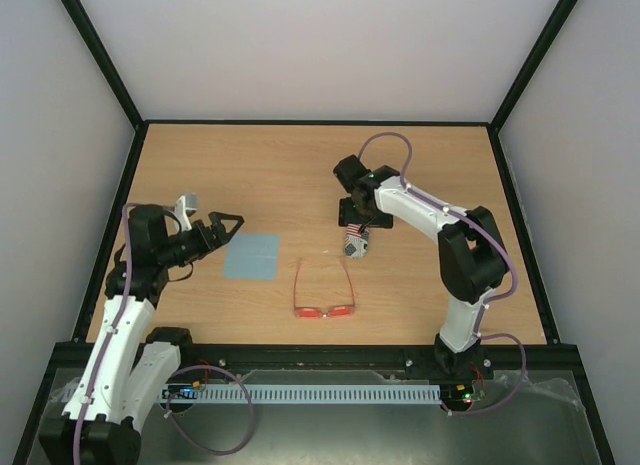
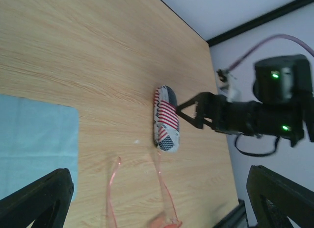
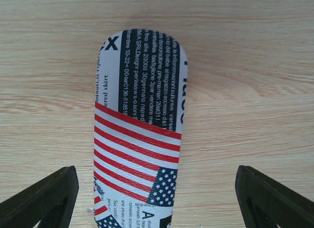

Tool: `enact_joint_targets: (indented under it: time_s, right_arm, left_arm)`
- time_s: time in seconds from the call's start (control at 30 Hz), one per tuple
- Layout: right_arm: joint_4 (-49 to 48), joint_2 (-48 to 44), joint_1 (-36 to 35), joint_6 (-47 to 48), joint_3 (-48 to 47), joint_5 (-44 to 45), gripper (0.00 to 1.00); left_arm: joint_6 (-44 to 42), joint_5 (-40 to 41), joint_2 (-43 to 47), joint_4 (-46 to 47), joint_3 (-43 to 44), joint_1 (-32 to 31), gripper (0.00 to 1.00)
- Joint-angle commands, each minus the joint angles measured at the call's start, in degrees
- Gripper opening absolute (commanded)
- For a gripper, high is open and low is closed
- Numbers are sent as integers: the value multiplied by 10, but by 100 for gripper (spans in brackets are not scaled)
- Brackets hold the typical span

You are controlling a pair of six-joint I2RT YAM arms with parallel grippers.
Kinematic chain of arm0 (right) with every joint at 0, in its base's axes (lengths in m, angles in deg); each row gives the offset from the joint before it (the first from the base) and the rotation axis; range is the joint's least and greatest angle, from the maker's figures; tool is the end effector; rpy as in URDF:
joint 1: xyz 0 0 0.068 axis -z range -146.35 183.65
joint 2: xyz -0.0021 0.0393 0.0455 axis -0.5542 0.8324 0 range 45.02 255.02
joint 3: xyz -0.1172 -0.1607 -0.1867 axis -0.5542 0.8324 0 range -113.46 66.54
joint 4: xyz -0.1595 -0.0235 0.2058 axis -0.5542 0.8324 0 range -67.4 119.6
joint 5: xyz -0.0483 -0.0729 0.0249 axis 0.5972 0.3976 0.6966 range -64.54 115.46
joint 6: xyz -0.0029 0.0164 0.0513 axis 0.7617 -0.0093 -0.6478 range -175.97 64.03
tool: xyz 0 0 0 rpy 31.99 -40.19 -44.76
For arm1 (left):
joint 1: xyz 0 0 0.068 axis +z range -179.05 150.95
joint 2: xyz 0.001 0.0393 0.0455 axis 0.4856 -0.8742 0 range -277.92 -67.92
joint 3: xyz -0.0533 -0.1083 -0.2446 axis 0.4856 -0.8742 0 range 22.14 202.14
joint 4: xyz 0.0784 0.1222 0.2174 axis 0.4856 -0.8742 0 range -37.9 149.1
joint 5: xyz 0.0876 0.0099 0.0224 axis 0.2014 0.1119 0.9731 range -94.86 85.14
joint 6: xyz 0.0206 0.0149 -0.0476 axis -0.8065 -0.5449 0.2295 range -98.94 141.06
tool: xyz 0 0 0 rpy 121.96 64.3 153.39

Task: Organize the sunglasses
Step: Pick up the sunglasses case from the center of the board.

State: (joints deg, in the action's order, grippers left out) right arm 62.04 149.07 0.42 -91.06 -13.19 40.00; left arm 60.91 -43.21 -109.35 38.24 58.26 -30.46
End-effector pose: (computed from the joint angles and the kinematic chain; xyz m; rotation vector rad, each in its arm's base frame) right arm 0.3228 0.2007 0.2260 0.1204 2.6215 0.0663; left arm 0.1625 -0.0262 0.2802 -0.2566 2.0899 -1.1213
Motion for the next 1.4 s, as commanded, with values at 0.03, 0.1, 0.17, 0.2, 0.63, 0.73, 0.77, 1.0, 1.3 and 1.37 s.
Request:
enact_joint_targets:
  time_s: [0.03, 0.1, 0.17, 0.2, 0.63, 0.73, 0.77, 1.0, 1.3, 1.37]
  right_arm:
    - [43, 27, -11, -10, -24, 16, 88]
    - [40, 32, -14, -25, -25, 15, 87]
    - [39, 39, -15, -28, -26, 15, 87]
    - [40, 44, -17, -29, -28, 17, 87]
    - [39, 85, -21, -28, -32, 42, 80]
    - [36, 89, -21, -24, -29, 46, 78]
    - [35, 91, -22, -23, -29, 47, 78]
    - [28, 92, -21, -22, -28, 45, 79]
    - [23, 90, -22, -17, -34, 40, 82]
    - [21, 93, -22, -16, -36, 37, 84]
  left_arm:
    - [-48, -37, 11, -63, 20, -5, 100]
    - [-47, -20, 23, -70, 10, -7, 100]
    - [-45, 6, 35, -83, 4, -7, 99]
    - [-44, 12, 41, -85, 1, -8, 99]
    - [-47, 38, 30, -112, -9, -10, 99]
    - [-50, 36, 30, -112, -3, -11, 100]
    - [-51, 34, 30, -111, -1, -11, 99]
    - [-50, 22, 25, -98, -7, -12, 100]
    - [-45, 22, 28, -89, -23, -16, 99]
    - [-45, 23, 27, -88, -24, -17, 99]
